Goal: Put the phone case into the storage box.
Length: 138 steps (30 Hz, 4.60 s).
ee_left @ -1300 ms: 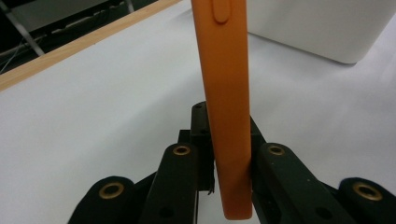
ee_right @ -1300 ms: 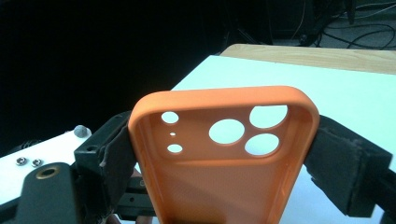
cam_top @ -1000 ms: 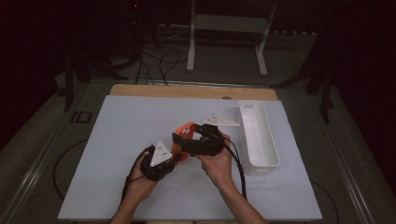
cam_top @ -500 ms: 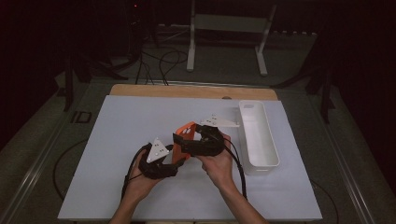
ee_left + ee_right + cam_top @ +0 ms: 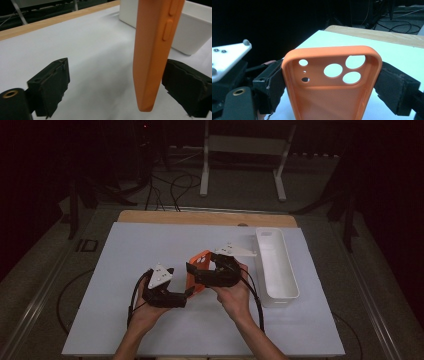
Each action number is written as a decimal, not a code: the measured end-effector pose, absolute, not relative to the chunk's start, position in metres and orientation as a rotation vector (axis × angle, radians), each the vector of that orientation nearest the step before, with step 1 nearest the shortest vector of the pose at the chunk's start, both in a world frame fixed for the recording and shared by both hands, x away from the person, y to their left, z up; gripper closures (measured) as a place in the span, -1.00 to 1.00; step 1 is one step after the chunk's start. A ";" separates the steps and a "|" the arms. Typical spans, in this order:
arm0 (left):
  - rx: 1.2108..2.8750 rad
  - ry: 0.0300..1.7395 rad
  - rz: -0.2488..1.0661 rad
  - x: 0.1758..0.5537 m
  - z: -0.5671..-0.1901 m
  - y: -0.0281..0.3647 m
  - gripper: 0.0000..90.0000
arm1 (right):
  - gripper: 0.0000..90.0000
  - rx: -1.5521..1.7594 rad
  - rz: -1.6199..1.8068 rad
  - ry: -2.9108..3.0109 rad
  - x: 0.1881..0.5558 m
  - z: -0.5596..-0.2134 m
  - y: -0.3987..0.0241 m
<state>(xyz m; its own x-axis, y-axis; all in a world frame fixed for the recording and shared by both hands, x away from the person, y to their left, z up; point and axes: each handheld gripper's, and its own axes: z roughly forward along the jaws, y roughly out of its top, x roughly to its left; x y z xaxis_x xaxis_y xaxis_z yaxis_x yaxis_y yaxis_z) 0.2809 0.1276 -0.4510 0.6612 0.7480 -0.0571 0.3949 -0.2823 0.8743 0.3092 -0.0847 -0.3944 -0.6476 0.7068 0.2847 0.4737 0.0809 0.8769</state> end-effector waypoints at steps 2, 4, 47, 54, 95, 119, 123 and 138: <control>1.898 0.911 0.461 0.282 -0.450 0.130 -0.86 | -0.64 1.189 1.598 2.140 0.309 -0.394 -0.084; 1.893 0.913 0.456 0.282 -0.449 0.132 -0.91 | -0.64 1.188 1.599 2.140 0.309 -0.394 -0.084; 1.851 0.939 0.488 0.284 -0.441 0.161 -0.98 | -0.64 1.155 1.569 2.103 0.323 -0.376 -0.091; 1.853 0.938 0.488 0.284 -0.442 0.163 -0.99 | -0.64 1.164 1.567 2.097 0.329 -0.375 -0.092; 1.885 0.931 0.485 0.285 -0.445 0.170 -0.99 | -0.64 1.166 1.523 2.041 0.348 -0.357 -0.106; 1.862 0.935 0.517 0.283 -0.451 0.186 -0.99 | -0.64 1.205 1.511 2.005 0.364 -0.351 -0.123; 1.863 0.933 0.524 0.281 -0.456 0.190 -0.99 | -0.64 1.207 1.504 1.997 0.366 -0.350 -0.124; 1.838 0.918 0.565 0.265 -0.473 0.206 -0.99 | -0.64 1.214 1.486 1.993 0.374 -0.347 -0.124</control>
<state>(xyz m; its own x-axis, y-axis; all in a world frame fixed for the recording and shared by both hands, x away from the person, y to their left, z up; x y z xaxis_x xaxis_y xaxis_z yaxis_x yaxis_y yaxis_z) 0.2652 0.2063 -0.4729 0.6078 0.7939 -0.0146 0.3444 -0.2470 0.9057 0.3743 -0.1238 -0.3471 -0.5587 0.8070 0.1914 0.4139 0.0713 0.9075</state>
